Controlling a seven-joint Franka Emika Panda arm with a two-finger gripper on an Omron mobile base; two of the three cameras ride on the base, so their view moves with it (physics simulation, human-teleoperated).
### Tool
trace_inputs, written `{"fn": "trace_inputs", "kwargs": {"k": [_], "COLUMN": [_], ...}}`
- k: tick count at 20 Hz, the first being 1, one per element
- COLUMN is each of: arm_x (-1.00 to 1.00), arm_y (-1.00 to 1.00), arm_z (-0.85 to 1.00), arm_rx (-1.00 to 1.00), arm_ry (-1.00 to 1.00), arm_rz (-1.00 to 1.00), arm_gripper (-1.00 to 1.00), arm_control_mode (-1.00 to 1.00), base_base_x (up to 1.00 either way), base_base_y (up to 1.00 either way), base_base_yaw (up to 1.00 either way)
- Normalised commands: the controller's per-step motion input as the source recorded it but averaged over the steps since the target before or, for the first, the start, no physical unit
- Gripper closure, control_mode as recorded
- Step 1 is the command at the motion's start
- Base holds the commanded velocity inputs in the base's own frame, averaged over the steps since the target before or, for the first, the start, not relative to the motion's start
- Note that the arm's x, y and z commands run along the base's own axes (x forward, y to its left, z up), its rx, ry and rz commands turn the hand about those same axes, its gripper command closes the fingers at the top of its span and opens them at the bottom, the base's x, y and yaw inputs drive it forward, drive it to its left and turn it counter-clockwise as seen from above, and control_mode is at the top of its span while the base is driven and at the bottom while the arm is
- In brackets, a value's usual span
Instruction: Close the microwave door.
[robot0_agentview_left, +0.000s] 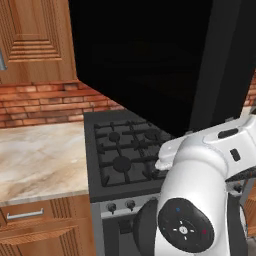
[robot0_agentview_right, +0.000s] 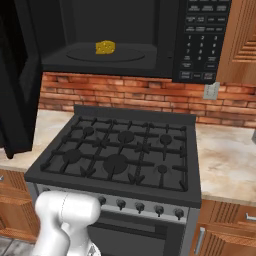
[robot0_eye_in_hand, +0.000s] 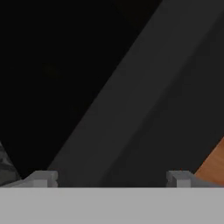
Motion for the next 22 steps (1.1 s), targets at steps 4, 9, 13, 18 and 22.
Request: {"fn": "trace_inputs", "kwargs": {"k": [4, 9, 13, 18, 22], "arm_x": [0.76, 0.95, 1.0, 1.0, 1.0], "arm_y": [-0.83, -0.75, -0.67, -0.6, -0.45], "arm_z": [0.0, 0.0, 0.0, 0.0, 0.0], "arm_rx": [0.0, 0.0, 0.0, 0.0, 0.0], "arm_ry": [0.0, 0.05, 0.11, 0.12, 0.07], "arm_rz": [0.0, 0.0, 0.0, 0.0, 0.0], "arm_gripper": [-1.0, -1.0, -1.0, -1.0, -1.0], "arm_control_mode": [-1.0, -1.0, -1.0, -1.0, -1.0], "base_base_x": [0.0, 0.0, 0.0, 0.0, 0.0], "base_base_y": [0.0, 0.0, 0.0, 0.0, 0.0], "base_base_yaw": [0.0, 0.0, 0.0, 0.0, 0.0]}}
